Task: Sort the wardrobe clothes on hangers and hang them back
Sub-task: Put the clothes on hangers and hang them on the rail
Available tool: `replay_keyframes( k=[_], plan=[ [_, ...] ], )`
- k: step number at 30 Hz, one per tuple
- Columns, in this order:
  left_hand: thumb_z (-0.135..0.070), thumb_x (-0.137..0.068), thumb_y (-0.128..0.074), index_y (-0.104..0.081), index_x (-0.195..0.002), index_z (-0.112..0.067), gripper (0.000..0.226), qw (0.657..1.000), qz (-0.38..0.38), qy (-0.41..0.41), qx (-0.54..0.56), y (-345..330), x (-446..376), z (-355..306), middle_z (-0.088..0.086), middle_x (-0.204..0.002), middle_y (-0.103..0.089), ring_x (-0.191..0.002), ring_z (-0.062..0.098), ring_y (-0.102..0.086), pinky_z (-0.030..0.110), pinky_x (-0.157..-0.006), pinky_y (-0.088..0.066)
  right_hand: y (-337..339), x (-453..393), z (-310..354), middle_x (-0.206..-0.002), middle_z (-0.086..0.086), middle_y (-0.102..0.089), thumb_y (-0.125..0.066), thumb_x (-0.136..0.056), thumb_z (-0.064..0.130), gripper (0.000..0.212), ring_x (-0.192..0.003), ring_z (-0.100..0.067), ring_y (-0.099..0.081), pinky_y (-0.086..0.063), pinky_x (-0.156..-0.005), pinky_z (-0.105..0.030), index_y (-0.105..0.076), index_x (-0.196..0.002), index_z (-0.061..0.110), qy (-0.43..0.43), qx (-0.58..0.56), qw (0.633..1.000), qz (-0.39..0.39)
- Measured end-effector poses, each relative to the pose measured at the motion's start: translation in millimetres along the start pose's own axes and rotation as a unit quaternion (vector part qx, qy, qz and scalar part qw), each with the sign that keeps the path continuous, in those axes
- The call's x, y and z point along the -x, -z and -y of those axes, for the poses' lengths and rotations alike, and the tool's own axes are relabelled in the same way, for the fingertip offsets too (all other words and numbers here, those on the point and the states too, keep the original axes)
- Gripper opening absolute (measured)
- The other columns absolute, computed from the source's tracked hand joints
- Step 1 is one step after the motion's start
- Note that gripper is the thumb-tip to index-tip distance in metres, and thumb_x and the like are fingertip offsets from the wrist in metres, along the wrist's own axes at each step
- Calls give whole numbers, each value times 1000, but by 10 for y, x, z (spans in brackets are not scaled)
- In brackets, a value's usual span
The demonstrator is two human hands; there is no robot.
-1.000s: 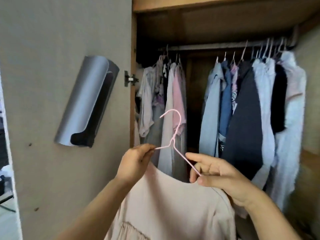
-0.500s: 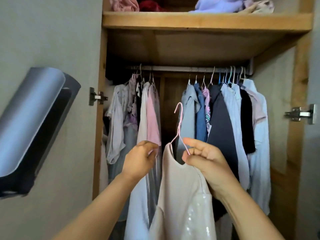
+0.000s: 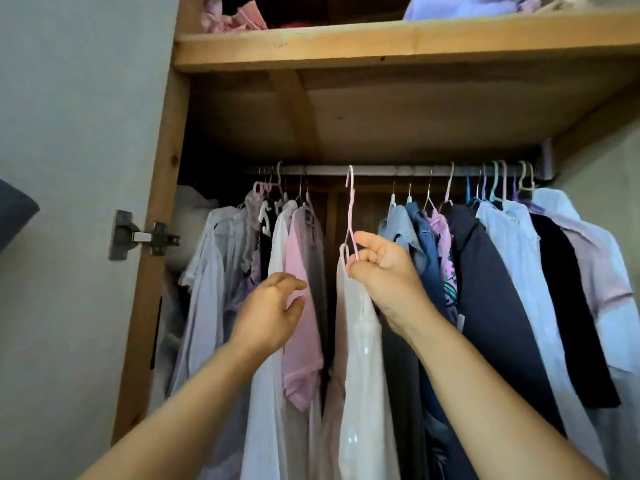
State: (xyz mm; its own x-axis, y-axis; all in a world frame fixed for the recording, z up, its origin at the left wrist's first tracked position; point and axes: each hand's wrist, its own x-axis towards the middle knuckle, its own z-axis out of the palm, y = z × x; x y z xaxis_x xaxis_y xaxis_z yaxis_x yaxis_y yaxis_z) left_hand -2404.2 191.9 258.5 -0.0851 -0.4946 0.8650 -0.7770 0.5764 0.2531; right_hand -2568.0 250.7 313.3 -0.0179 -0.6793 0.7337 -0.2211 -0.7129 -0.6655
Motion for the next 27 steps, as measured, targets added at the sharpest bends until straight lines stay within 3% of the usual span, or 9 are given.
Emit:
replay_keyframes(
  k=[3, 6, 8, 12, 18, 22, 27],
  plan=[
    [-24, -93, -55, -61, -122, -18, 30, 1000, -29, -10, -3, -47, -259, 112, -3, -131, -52, -116, 18, -52, 31, -92, -45, -140, -392, -106, -98, -21, -65, -52, -87, -1, 44, -97, -29, -62, -49, -92, -39, -48, -131, 3, 26, 47, 998, -10],
    [-22, -92, -57, -62, -122, -17, 31, 998, -59, -32, -16, -110, -501, 252, -2, -133, -50, -120, 17, -48, 24, -92, -38, -289, -771, -212, -91, -20, -64, -52, -86, -4, 46, -84, -19, -60, -48, -80, -31, -50, -131, 7, 24, 30, 999, 2],
    [-18, -90, -60, -64, -118, -13, 29, 994, -92, -61, -20, -118, -663, 315, 2, -129, -52, -120, 19, -48, 22, -91, -34, -347, -980, -265, -94, -14, -65, -54, -85, -5, 50, -88, -21, -63, -49, -76, -29, -49, -133, 8, 15, 19, 1000, 1],
    [-21, -89, -60, -67, -111, -14, 24, 981, -173, -90, -9, -105, -1038, 476, 3, -121, -57, -116, 20, -49, 33, -93, -39, -409, -1349, -416, -89, -10, -63, -57, -82, -7, 55, -83, -21, -62, -45, -68, -25, -47, -133, 10, 17, 17, 1000, -6],
    [-28, -85, -61, -68, -105, -19, 23, 970, -213, -111, -47, -129, -1513, 723, 2, -113, -61, -110, 22, -54, 42, -97, -34, -473, -1784, -606, -84, -15, -65, -59, -81, -7, 56, -74, -19, -64, -47, -63, -22, -47, -131, 17, 29, 38, 999, -16],
    [-31, -84, -58, -68, -104, -20, 25, 964, -232, -131, 16, -199, -1725, 841, -2, -109, -62, -105, 17, -55, 37, -89, -44, -492, -2090, -703, -72, -8, -62, -57, -81, -11, 58, -66, -18, -61, -48, -63, -25, -46, -134, 12, 42, 41, 998, -34],
    [-38, -82, -51, -69, -94, -23, 27, 943, -277, -158, 99, -330, -1850, 877, -10, -97, -61, -93, 10, -56, 32, -78, -49, -514, -2452, -802, -75, -5, -61, -55, -81, -13, 55, -71, -13, -59, -47, -65, -18, -47, -133, 2, 61, 79, 994, -34]
  ],
)
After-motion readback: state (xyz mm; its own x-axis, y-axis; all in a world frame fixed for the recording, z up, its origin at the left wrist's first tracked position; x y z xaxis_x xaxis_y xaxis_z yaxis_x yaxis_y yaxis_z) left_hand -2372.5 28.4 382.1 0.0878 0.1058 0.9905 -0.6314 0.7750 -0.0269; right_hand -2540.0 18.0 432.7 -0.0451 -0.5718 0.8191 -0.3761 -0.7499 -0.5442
